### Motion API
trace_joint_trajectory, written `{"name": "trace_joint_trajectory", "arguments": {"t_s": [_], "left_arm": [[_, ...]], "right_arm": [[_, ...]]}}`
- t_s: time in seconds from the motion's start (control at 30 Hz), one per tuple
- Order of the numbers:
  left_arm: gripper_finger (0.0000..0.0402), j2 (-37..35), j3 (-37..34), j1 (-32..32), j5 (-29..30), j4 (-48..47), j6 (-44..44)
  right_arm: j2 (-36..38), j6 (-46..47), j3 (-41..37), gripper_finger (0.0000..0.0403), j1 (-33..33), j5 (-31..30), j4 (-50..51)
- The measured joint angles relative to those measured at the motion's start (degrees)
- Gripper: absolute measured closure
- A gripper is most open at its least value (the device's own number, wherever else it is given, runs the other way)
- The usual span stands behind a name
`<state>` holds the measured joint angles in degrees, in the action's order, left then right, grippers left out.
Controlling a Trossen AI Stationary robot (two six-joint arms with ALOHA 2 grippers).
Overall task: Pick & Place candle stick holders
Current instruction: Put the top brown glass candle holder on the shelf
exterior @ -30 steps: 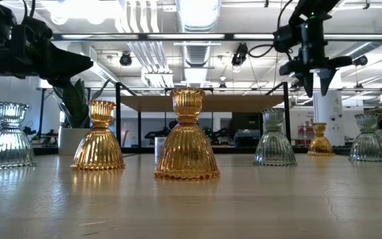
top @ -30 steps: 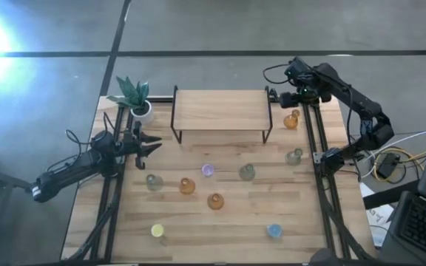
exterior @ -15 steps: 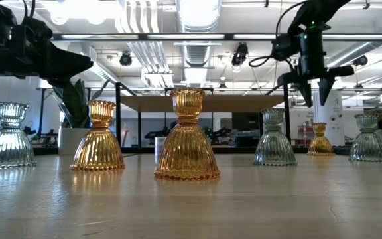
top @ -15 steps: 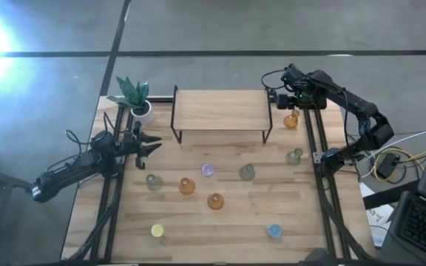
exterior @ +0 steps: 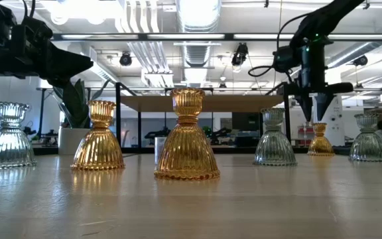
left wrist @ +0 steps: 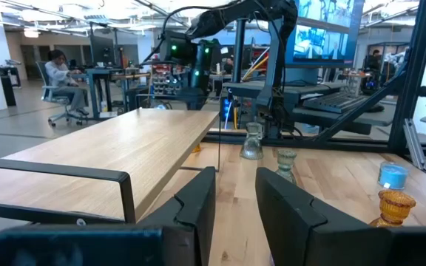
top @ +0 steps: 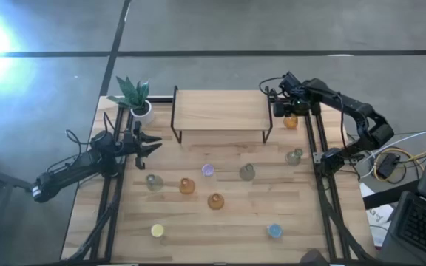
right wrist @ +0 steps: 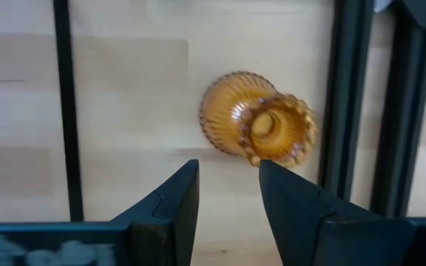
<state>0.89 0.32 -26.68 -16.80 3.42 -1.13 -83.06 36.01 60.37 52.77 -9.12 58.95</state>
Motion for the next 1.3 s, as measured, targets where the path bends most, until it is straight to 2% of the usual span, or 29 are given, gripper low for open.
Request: {"name": "trace_joint_trajectory", "arguments": {"t_s": [0.27,0.9,1.3], "left_arm": [[0.0298,0.0,0.0,0.02,0.0,0.0,0.0],[0.0298,0.0,0.0,0.0,0.0,0.0,0.0],[0.0298,0.0,0.0,0.0,0.0,0.0,0.0]], "right_arm": [[0.29,-1.78,-1.99,0.0271,0.08,-0.58,-3.65],[-0.53,-3.64,-2.56,0.0295,-0.02,-8.12,-5.16],[-1.08,-4.71,1.74,0.0274,0.18,-10.34,-3.46]]}}
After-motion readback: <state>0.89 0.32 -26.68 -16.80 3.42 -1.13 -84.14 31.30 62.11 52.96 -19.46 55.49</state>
